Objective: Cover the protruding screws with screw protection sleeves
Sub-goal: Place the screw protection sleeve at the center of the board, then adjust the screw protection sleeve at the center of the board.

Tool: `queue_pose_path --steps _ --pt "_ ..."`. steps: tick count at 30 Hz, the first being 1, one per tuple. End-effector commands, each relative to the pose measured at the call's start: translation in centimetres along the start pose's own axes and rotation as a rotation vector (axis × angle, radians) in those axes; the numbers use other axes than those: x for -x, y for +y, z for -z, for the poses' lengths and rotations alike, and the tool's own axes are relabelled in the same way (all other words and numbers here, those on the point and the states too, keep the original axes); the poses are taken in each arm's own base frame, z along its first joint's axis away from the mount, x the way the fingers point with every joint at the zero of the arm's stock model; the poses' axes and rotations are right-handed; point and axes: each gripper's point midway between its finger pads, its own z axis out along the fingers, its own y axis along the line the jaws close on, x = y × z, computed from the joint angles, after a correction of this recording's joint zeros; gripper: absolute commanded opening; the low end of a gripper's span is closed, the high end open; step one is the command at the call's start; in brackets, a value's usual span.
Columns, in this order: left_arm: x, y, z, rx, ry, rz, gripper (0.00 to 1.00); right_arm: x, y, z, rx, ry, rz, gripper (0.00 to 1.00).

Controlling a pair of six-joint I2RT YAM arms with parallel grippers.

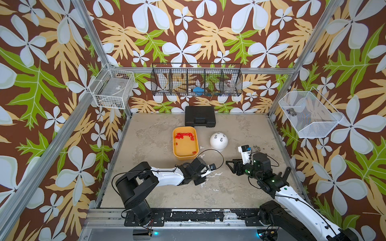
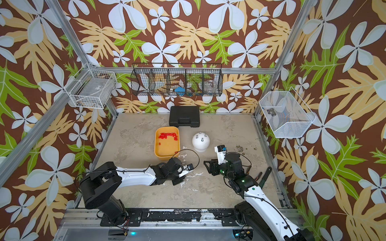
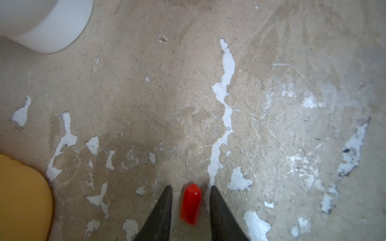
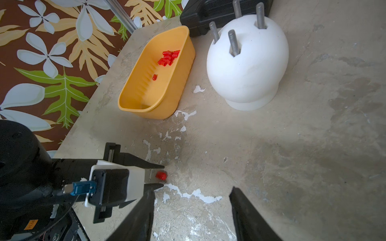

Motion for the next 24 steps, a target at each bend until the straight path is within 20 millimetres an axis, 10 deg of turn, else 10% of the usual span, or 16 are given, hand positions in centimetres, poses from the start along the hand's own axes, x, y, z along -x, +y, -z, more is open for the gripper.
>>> queue_pose_path --steps 1,7,12,20,24 --pt "1.3 1.9 1.6 0.101 -0.054 0.028 0.44 0.2 1.4 -0.3 0.08 0.004 0.052 0.62" --pt "5.9 7.9 13.1 0.335 -0.518 0.371 0.56 1.6 7.1 -0.2 0.327 -0.005 0.156 0.61" --pt "1.8 12.4 21.5 0.307 -0.834 0.868 0.69 -1.5 7.7 -3.4 0.251 0.211 0.263 0.55" --pt "-4.6 10.7 17.7 0.213 -0.544 1.149 0.72 -6.3 9.7 -8.2 0.154 0.487 0.556 0.54" --pt "-5.8 10.2 16.5 0.163 -0.486 1.223 0.72 -8.3 7.2 -10.3 0.022 0.658 0.651 0.49"
